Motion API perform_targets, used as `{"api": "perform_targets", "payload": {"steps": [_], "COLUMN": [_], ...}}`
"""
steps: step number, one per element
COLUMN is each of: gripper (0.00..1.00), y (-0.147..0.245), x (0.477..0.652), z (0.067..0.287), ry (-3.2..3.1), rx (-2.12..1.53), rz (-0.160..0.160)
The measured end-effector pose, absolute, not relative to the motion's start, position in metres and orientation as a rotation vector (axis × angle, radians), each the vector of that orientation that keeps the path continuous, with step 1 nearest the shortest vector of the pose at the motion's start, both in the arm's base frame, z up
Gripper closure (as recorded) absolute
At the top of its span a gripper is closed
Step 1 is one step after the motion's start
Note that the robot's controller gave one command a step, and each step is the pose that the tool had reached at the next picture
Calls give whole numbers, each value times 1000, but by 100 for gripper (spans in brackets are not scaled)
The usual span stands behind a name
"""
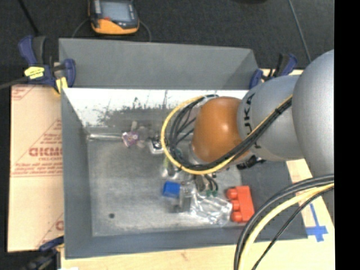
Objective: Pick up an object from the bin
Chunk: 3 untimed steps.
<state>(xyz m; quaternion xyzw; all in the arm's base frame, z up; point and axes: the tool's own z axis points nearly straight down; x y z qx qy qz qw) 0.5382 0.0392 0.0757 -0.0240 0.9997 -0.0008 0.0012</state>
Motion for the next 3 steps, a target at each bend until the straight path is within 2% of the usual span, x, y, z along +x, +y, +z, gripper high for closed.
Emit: {"api": "perform_targets", "payload": {"steps": [1,2,3], "gripper": [0,100,100], "y": [50,51,57], "x": [539,537,555], "z": [73,71,231], "ry": [3095,3101,3086], "rx": [-503,-498,-518], "rz": [-1,4,-4]}}
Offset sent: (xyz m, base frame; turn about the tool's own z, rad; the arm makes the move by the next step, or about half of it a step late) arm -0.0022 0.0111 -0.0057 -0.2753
